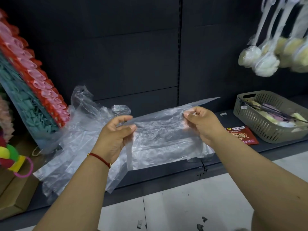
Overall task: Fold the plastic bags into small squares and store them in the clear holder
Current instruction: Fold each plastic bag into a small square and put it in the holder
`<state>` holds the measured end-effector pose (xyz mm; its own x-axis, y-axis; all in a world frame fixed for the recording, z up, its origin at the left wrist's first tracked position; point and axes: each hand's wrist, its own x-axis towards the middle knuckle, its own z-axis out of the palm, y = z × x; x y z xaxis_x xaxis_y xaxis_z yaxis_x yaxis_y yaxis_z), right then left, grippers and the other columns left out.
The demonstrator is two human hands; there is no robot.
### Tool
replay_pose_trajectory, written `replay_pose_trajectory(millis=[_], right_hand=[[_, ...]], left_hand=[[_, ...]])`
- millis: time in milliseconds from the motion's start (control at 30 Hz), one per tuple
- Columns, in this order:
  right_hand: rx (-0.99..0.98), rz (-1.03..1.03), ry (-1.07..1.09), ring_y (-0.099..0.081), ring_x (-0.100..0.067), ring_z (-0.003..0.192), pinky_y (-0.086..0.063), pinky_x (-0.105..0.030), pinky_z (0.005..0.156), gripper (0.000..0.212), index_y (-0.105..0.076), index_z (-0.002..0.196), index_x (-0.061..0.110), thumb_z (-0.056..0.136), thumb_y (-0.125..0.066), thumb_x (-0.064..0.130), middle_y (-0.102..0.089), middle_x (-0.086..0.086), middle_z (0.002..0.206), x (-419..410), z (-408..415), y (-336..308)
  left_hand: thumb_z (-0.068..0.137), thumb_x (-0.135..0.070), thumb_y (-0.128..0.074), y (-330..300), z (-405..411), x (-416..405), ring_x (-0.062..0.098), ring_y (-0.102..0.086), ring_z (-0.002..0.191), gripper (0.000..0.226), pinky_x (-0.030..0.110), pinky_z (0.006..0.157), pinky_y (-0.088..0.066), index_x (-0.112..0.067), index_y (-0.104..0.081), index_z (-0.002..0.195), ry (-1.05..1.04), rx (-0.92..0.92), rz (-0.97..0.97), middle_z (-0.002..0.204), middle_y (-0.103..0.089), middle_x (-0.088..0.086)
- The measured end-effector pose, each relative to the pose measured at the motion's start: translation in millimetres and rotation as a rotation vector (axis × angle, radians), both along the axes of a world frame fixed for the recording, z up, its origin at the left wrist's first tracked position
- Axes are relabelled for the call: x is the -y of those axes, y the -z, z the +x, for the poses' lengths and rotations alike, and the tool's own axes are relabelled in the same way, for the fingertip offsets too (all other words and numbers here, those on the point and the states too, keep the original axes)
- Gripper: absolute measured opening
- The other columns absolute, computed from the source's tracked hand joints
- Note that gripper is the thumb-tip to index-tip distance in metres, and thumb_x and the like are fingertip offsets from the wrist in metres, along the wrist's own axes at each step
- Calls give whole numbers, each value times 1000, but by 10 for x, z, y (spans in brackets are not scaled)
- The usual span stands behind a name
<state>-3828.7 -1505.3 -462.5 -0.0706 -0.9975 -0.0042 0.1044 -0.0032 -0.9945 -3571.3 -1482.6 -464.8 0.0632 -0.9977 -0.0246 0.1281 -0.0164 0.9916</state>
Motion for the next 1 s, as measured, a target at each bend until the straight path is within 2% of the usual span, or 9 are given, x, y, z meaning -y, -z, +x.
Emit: replay_pose_trajectory(millis=[67, 233, 333, 433, 567, 633, 800, 933, 1000], right_hand=[[-26, 29, 65, -57, -9, 59, -51, -21, 56, 5, -60, 94, 11, 94, -62, 7, -65, -3, 72, 6, -31, -6], [-117, 11, 103, -59, -10, 66, -54, -32, 72, 44, -46, 126, 30, 91, -67, 12, -61, 1, 67, -1, -128, 12], [-83, -7, -45, -61, -11, 69, -58, -27, 76, 32, -62, 122, 10, 90, -66, 6, -64, -1, 75, -55, -167, -27], [-249, -38, -104, -63, -6, 73, -50, -13, 65, 29, -70, 111, 14, 84, -73, 5, -66, -4, 88, -93, -205, -64], [-353, -40, -120, -63, -13, 80, -55, -32, 76, 38, -72, 101, 25, 75, -78, -2, -70, -6, 93, -78, -243, -71], [-402, -60, -96, -62, -15, 82, -53, -28, 77, 37, -72, 99, 26, 76, -78, -1, -70, -5, 94, -66, -253, -69], [-533, -89, -55, -62, -7, 68, -50, -18, 62, 14, -75, 97, 17, 88, -69, 8, -72, 0, 88, -58, -247, -99], [-624, -73, -32, -59, -9, 68, -51, -21, 66, 11, -71, 87, 18, 94, -63, 19, -67, 2, 78, -44, -240, -114], [-669, -84, -27, -58, -6, 78, -49, -23, 76, 15, -70, 87, 17, 96, -60, 24, -63, 7, 90, -41, -224, -113]], left_hand=[[89, 5, -61, -10, -30, -13, 13, -61, 68, 16, 16, 63, -55, -9, -68, 93, -19, 17, 6, 78, -67, 5], [89, 3, -62, 29, 1, 28, 13, -63, 77, 16, 15, 68, -55, -7, -71, 95, -55, -2, 23, 82, -71, 5], [84, 5, -65, 11, 13, 13, 13, -65, 80, 21, 16, 72, -56, -9, -71, 98, -43, -15, 17, 89, -72, 6], [81, 9, -65, -17, 13, -12, 12, -68, 84, 28, 16, 76, -56, -11, -70, 100, -18, -10, 7, 100, -71, 8], [79, 12, -68, -23, 58, -7, 17, -67, 95, 34, 25, 89, -55, -15, -72, 100, -4, 70, -7, 110, -70, 13], [78, 9, -72, -26, 89, -9, 19, -65, 101, 35, 32, 96, -51, -20, -73, 98, 5, 146, -26, 111, -71, 12], [82, -6, -75, -39, 89, -27, -5, -59, 66, 25, 13, 74, -46, -28, -73, 94, -35, 445, -117, 68, -66, -20], [87, -13, -72, -60, 78, -37, -2, -64, 68, 11, 13, 68, -48, -24, -74, 83, -74, 523, -158, 77, -71, -12], [88, -15, -70, -77, 59, -37, 0, -61, 69, 10, 14, 67, -47, -19, -73, 80, -87, 523, -169, 78, -69, -10]])
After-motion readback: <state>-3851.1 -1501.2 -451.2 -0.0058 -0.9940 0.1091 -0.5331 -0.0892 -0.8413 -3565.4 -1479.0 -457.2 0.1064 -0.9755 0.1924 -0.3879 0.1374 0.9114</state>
